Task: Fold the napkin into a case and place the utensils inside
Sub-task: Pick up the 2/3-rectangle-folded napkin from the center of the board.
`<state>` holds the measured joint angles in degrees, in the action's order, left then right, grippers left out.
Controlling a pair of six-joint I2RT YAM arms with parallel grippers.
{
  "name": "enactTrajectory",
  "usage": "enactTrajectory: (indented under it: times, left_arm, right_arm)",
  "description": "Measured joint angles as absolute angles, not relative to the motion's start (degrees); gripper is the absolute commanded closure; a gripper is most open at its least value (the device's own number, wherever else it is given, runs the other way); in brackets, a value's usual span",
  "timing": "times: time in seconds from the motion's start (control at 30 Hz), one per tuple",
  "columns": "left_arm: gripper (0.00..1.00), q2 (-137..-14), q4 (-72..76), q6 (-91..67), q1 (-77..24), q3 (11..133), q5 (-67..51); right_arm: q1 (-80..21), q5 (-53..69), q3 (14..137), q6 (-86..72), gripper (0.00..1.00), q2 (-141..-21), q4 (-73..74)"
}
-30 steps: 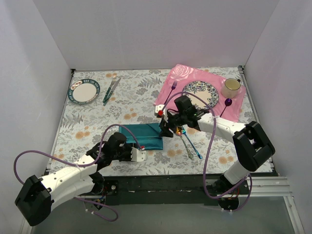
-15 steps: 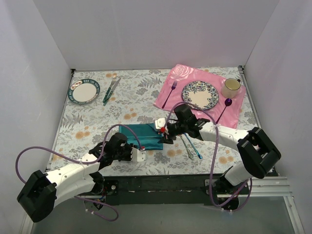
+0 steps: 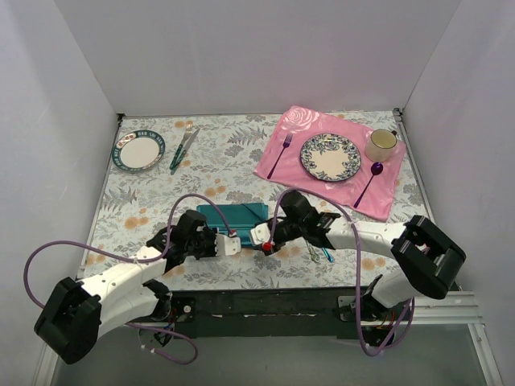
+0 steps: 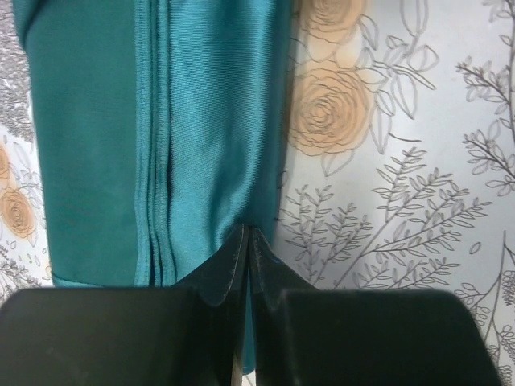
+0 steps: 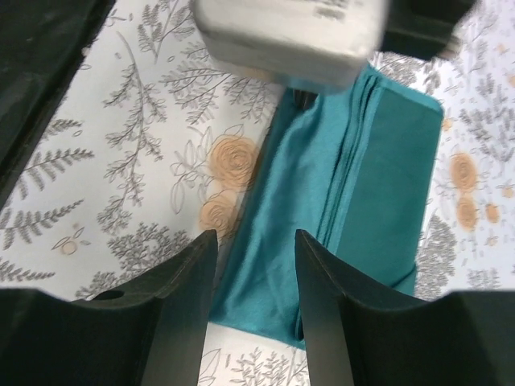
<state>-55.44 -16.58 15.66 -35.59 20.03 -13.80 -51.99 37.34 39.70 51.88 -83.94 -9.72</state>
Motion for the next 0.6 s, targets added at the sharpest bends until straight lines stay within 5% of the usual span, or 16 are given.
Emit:
enactTrajectory:
  times: [0.3, 0.4, 0.6]
  left_arm:
    - [1.00, -58.74, -18.65, 15.55, -31.40, 25.85, -19.55]
    - [0.78, -59.07, -19.59, 15.73, -30.70, 26.37, -20.80]
    - [0.59, -56.73, -25.47, 19.22, -26.00, 26.39, -23.33]
  right_arm:
    - [-55.48, 31.64, 40.10, 51.16, 0.44, -87.09, -14.72]
    - [-56.60, 30.41, 40.62, 51.16, 0.44, -88.27, -14.83]
    - [-58.74, 28.23, 41.67, 51.16, 0.46, -89.43, -14.92]
